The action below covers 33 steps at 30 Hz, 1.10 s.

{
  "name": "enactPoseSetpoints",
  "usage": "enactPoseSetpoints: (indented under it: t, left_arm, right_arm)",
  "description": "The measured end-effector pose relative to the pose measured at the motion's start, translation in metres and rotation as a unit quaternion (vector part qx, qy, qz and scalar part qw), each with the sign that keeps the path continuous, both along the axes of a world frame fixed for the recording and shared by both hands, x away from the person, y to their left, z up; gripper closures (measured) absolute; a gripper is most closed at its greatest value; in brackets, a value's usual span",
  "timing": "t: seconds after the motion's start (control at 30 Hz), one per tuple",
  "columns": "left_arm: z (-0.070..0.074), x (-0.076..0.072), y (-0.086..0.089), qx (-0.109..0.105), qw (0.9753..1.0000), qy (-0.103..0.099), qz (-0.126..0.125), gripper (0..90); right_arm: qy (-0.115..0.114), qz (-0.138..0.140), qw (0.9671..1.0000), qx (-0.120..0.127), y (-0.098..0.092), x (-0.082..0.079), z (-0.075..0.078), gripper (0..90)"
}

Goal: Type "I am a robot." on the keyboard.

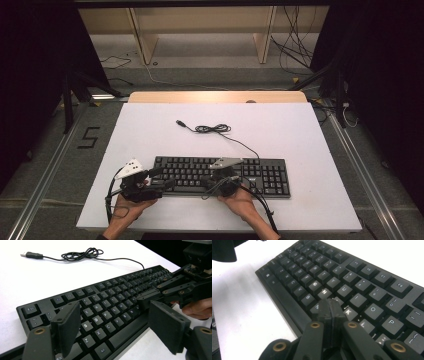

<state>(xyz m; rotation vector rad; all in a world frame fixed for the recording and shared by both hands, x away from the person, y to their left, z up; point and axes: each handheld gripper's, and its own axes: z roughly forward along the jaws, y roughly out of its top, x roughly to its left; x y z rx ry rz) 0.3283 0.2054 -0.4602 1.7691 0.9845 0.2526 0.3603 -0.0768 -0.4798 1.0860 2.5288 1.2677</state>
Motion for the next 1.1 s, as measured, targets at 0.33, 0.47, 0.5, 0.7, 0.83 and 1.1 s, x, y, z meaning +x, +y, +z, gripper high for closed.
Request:
enactPoseSetpoints:
  t: [0.33, 0.47, 0.5, 0.7, 0.83, 1.1]
  left_arm:
    - [0.0002, -0.0001, 0.0005, -0.005, 1.0, 0.001, 0.002, 24.6]
    - [0.0001, 0.0, 0.0006, -0.005, 1.0, 0.001, 0.003, 24.4]
    - [0.0001, 0.0001, 0.0007, -0.006, 1.0, 0.001, 0.004, 24.4]
    - [-0.0003, 0.0004, 0.0007, -0.007, 1.0, 0.002, 0.005, 24.4]
    - [-0.0003, 0.0006, 0.001, -0.006, 1.0, 0.001, 0.005, 24.3]
    - [-0.0005, 0.0015, 0.0026, -0.007, 0.9999, 0.0, 0.009, 24.3]
  right_arm:
    - [0.003, 0.001, 1.0, -0.003, 0.0006, -0.0001, -0.0015, 90.0]
    - [0.004, 0.001, 1.0, -0.004, 0.0007, -0.0003, -0.0023, 90.0]
    - [0.005, 0.001, 1.0, -0.008, 0.0012, -0.0005, -0.0032, 90.0]
    - [0.0, 0.001, 0.9999, -0.01, 0.0016, -0.0015, -0.0048, 90.0]
    - [0.001, 0.001, 1.0, -0.009, 0.0015, -0.0013, -0.0048, 90.0]
    - [0.004, -0.004, 0.9999, 0.015, -0.0023, -0.0011, 0.0015, 82.9]
